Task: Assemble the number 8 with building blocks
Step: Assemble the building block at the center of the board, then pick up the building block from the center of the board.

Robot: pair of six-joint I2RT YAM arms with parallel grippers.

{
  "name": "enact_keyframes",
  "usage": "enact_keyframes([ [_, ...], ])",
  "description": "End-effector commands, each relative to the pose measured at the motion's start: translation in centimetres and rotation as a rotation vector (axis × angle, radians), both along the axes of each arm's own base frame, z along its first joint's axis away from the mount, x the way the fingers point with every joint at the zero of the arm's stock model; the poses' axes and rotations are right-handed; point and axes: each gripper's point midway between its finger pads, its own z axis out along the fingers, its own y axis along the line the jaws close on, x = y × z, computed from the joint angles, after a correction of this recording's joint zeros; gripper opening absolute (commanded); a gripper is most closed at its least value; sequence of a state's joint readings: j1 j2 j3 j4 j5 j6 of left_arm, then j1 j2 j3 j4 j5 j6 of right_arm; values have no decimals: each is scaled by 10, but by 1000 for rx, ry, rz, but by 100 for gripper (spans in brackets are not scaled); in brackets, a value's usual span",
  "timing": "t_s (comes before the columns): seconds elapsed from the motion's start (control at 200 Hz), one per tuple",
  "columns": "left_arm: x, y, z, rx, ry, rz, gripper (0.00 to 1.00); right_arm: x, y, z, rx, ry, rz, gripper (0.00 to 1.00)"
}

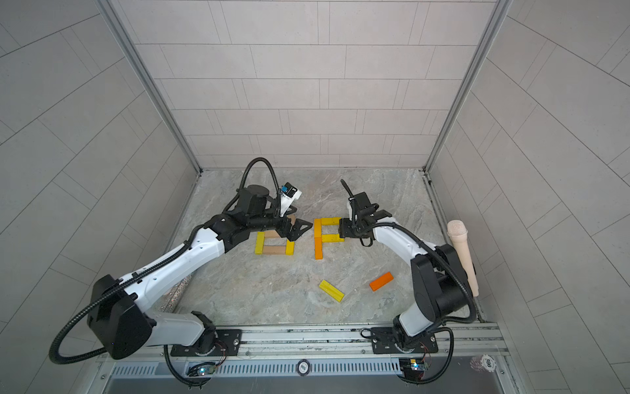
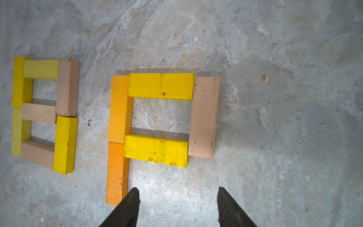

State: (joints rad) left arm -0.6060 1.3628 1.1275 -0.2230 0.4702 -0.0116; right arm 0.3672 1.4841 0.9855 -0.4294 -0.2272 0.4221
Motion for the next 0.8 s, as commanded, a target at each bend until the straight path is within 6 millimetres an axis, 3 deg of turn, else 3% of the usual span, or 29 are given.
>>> enact_keyframes([
  [0.0,2,3,21,-28,-40,12,100,-32,3,4,-76,-20,67,66],
  [0.12,2,4,19,-6,-34,13,100,-66,11,3,-135,-46,130,67],
  [0.385,6,11,19,10,-26,31,100,-125,40,-3,-88,-95,254,66],
  [0.645,13,15,19,-22,12,27,100,-156,64,-18,-61,-83,403,61],
  [0.665,14,16,19,-22,10,30,100,-162,60,-30,-80,-56,412,60],
  [0.796,15,18,19,-22,-6,38,100,-172,63,-44,-123,-11,475,58],
])
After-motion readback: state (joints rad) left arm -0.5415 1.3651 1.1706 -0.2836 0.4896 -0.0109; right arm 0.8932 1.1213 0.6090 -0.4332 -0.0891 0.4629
